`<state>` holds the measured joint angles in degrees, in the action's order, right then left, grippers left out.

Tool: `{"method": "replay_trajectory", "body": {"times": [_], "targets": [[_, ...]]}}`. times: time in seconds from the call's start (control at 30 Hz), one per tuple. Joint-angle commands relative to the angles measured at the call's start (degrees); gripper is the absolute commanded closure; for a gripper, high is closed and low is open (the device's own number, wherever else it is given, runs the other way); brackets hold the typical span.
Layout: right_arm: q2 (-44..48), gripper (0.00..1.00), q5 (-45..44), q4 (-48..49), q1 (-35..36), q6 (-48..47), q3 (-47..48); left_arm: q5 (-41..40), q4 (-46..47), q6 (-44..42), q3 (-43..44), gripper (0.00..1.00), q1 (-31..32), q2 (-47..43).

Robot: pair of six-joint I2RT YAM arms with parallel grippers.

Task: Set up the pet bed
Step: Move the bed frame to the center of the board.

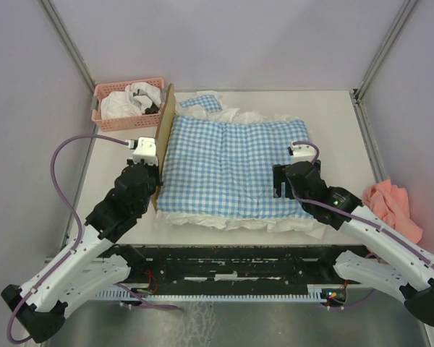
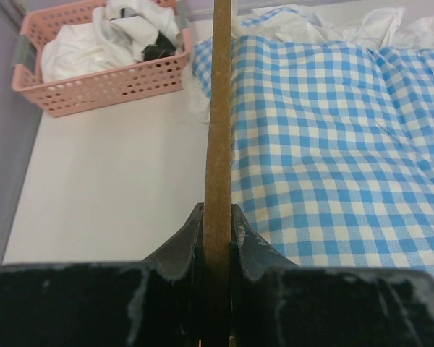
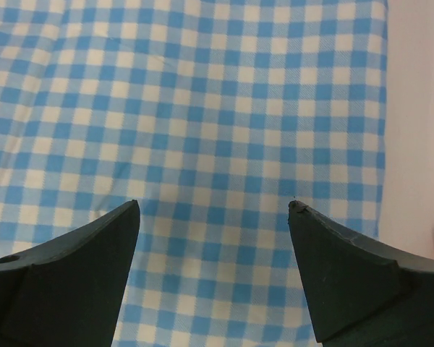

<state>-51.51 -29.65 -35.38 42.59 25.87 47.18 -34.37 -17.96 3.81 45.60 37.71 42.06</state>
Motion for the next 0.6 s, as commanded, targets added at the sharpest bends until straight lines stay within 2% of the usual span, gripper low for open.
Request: {"method": "replay_trajectory", "body": {"times": [0.0,0.13,0.23,0.37,0.57], "targets": [[-2.8,0.09,0.4,-0.4,-0.2,-0.7,3.8,-20.2,11.9,-10.5,-0.8,0.97,-1.4,-4.2],[-8.4,0.11,-0.5,-3.8,-0.2,-1.6,9.2,-22.4,10.7,-11.1,-1.8,0.97,-2.6,-3.4],[-11.4,0.11,-2.3,-5.2,-0.4,-2.2,12.6,-20.8,11.9,-10.3,-3.8,0.97,-5.3,-5.2],[-12.7,0.12,-2.4,-4.7,-2.6,-3.5,14.7,-14.2,12.3,-9.6,-6.1,0.97,-10.3,-7.5],[-17.1,0.11,5.3,-2.8,-10.2,-5.6,17.2,-5.8,11.8,-7.0,-8.1,0.97,-20.0,-5.6]]}}
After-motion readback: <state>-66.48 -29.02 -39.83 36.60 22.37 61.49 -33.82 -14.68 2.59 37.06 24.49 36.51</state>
